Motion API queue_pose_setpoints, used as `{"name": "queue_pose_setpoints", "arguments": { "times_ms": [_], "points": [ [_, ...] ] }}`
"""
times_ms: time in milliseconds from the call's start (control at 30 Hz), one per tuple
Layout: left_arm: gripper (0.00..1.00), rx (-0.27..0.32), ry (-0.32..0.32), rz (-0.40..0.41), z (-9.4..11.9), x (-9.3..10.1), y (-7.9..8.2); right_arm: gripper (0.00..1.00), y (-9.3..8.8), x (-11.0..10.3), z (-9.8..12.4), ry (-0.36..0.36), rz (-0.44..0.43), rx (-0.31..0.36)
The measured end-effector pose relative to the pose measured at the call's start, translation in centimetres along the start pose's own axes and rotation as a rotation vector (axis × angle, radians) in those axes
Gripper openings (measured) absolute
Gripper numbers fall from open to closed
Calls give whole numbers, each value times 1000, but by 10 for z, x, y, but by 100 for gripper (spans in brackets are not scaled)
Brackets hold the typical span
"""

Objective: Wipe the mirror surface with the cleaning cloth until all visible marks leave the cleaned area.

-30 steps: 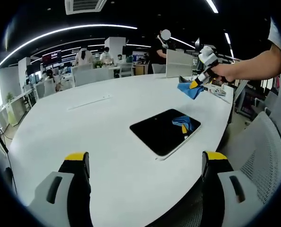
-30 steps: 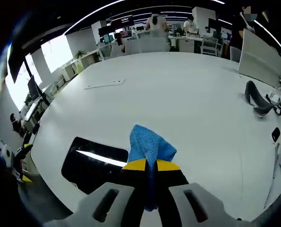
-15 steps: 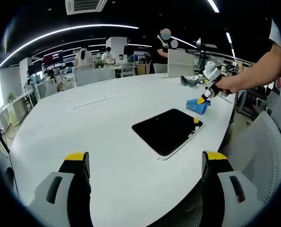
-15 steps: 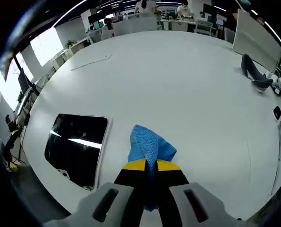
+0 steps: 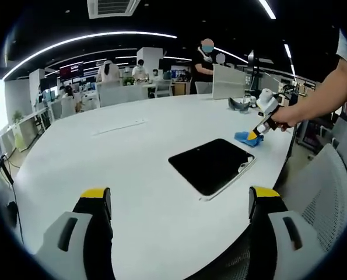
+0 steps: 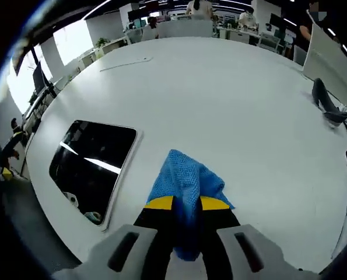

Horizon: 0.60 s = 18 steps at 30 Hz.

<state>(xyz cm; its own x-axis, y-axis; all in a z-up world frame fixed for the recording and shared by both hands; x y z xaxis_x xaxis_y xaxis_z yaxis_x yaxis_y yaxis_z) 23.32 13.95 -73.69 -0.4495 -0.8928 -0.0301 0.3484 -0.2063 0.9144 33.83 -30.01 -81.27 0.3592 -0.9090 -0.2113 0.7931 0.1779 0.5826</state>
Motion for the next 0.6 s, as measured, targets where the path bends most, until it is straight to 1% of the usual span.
{"name": "queue_pose_setpoints", "arguments": {
  "times_ms": [67, 100, 133, 167, 200, 267, 300, 333, 400, 500, 533, 567, 600],
  "points": [
    [98, 5, 3, 12, 1, -1, 1, 41, 6, -3, 11, 33, 50, 62],
    [98, 3, 3, 18, 1, -2, 1, 44, 8, -3, 17, 47, 66, 84],
    [99, 0, 3, 24, 1, -2, 1, 46, 13, -6, 23, 110, 112, 145],
    [99, -3, 3, 29, 1, -2, 1, 50, 16, -8, 27, 158, 129, 180],
    [99, -5, 2, 31, 1, -2, 1, 53, 19, -9, 36, 183, 149, 223],
    [99, -2, 4, 35, 1, -3, 1, 62, 20, -5, 50, 168, 177, 251],
    [99, -4, 6, 40, 1, -3, 2, 66, 22, -4, 54, 172, 186, 271],
    [99, -9, 1, 53, 2, -3, 2, 69, 20, -3, 59, 165, 182, 271],
    [99, -7, -1, 53, 2, -3, 2, 74, 16, -2, 70, 154, 194, 307],
    [99, -8, -7, 49, 2, -2, 2, 82, 1, -2, 84, 136, 207, 319],
    [99, -8, -8, 50, 2, -2, 2, 84, -2, -2, 85, 132, 216, 315],
    [99, -7, -7, 50, 2, -2, 3, 87, -9, -2, 88, 124, 243, 308],
    [99, -8, -8, 49, 2, -2, 3, 90, -14, -1, 88, 129, 242, 308]
  ]
}}
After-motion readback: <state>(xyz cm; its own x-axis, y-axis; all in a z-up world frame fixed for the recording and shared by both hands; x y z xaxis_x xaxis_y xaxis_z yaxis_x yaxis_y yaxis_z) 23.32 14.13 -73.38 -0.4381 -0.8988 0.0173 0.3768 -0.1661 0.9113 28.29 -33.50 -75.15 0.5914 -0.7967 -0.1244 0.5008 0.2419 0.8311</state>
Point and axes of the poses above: the point that each gripper's makers call its tool centre point, and the gripper's own axes: z roughly backward along the fingers, x roughly to its right, y roughly out of its top, the point moved 6 cm from there along z, roughly backward along the fingers, and after that the axes turned 8 degrees about y, right-handed, at the moved point
